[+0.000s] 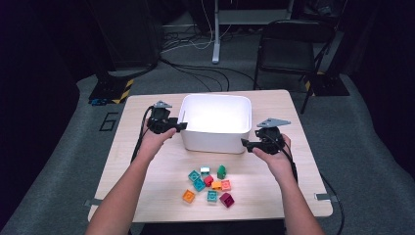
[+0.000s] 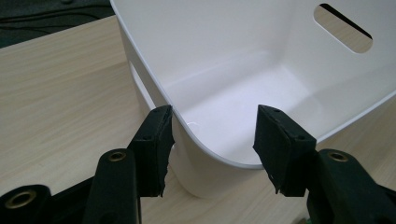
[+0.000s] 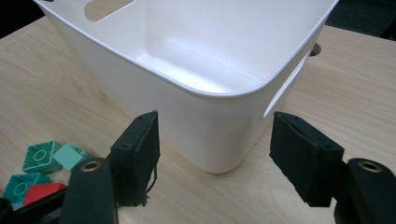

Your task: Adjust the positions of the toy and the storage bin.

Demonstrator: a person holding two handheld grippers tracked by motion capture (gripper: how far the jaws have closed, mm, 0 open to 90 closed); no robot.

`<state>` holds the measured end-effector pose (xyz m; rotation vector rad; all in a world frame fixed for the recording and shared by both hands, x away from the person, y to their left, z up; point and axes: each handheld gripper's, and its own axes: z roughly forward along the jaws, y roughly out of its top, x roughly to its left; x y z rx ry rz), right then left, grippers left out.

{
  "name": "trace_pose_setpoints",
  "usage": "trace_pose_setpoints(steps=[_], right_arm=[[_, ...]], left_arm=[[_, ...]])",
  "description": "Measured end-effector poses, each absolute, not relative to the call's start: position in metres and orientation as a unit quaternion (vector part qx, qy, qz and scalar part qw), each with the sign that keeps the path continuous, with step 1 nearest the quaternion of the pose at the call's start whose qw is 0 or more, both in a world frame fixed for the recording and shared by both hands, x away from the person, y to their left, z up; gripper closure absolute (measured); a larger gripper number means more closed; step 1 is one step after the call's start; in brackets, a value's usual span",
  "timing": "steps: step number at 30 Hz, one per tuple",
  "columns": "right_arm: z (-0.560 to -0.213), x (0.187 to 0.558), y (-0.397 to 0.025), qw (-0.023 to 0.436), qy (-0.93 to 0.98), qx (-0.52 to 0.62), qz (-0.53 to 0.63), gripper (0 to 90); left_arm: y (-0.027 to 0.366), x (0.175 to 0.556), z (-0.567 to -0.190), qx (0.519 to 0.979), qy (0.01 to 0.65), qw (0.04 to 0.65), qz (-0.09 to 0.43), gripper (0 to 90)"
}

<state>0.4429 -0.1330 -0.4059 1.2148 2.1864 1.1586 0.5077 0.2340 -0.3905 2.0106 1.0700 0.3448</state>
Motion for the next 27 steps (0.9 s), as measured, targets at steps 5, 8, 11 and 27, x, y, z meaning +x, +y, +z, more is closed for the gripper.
trace_pose_setpoints(steps=[5,8,11,27], right_arm=[[-0.41,0.446,-0.133,0.179,0.776,0.437,0.419,30.1],[-0.411,0.448,-0.132,0.185,0.778,0.432,0.417,29.7],[-0.413,0.45,-0.13,0.189,0.784,0.42,0.416,28.4],[-0.419,0.46,-0.14,0.174,0.787,0.412,0.426,23.4]], left_arm=[[0.236,0.498,-0.391,0.798,0.421,0.412,0.129,48.0],[0.236,0.492,-0.391,0.798,0.418,0.415,0.125,48.0],[0.233,0.488,-0.391,0.798,0.418,0.415,0.125,48.2],[0.231,0.483,-0.392,0.799,0.415,0.421,0.112,50.0]])
